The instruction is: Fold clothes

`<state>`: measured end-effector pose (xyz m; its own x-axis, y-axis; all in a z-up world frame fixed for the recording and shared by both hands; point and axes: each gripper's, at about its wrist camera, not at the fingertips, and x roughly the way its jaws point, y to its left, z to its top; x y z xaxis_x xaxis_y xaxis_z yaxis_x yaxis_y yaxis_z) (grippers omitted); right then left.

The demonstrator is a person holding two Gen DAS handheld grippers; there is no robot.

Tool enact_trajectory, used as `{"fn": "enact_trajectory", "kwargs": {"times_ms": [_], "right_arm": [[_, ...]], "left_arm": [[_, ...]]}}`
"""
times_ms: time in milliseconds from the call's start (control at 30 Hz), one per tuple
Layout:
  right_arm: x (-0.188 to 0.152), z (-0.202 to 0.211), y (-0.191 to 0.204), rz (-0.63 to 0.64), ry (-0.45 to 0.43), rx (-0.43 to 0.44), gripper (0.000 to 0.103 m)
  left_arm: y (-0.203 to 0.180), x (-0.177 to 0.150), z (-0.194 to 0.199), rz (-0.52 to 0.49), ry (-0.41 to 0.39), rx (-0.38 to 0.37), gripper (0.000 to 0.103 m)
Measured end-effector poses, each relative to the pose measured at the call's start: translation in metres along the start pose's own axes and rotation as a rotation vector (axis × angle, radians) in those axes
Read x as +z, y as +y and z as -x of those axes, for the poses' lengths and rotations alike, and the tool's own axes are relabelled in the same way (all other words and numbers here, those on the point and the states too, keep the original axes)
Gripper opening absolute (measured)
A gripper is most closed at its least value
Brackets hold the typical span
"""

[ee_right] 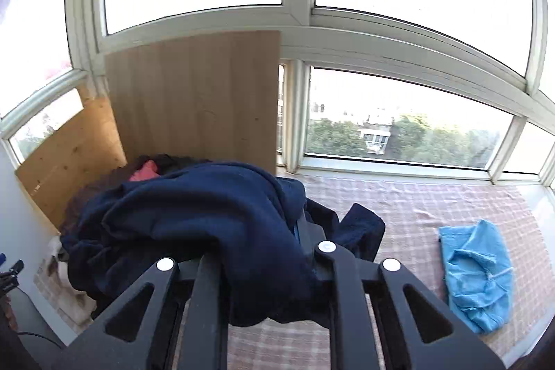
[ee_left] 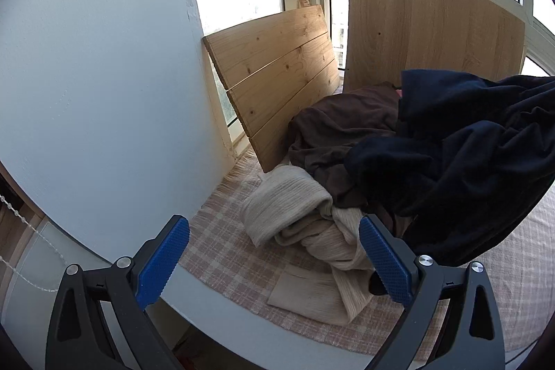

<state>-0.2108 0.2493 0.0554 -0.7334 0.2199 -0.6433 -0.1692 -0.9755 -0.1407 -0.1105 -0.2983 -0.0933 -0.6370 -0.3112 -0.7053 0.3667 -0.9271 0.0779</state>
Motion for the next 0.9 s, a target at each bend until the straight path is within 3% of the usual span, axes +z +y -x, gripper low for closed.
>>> {"fn": "enact_trajectory", "kwargs": {"times_ms": [67,233,367,500,567,767,900], "right_arm": [[-0.024,-0.013,-0.011,-0.018,0.066,-0.008,0.031],[-0.085,-0.046,-0.038,-0.063,0.232,-0.027,0.032],[-0.133,-0.072,-0.060,-0.099,0.365,-0.043,0.048],[-0.181,-0.098,-0.082,-0.133,0.494,-0.057,0.052],[-0.190,-0.121,-0.088,-0.114,0.514,-0.043,0.053],[-0.209,-0.182,-0.112,-0.066,0.583,0.047,0.053],[-0.209,-0.211,-0.094,0.048,0.585,0.140,0.053]], "left_arm": [[-0.015,0.001,-0.006,-0.027,0.008,-0.048,0.099],[-0.075,-0.003,-0.025,-0.145,0.052,-0.166,0.099],[-0.139,-0.012,-0.029,-0.269,0.088,-0.304,0.099],[-0.216,-0.033,-0.029,-0.378,0.157,-0.471,0.099],[-0.256,-0.049,-0.029,-0.435,0.193,-0.506,0.099],[-0.344,-0.083,-0.032,-0.527,0.226,-0.498,0.099],[-0.390,-0.102,-0.057,-0.598,0.237,-0.382,0.097]]}}
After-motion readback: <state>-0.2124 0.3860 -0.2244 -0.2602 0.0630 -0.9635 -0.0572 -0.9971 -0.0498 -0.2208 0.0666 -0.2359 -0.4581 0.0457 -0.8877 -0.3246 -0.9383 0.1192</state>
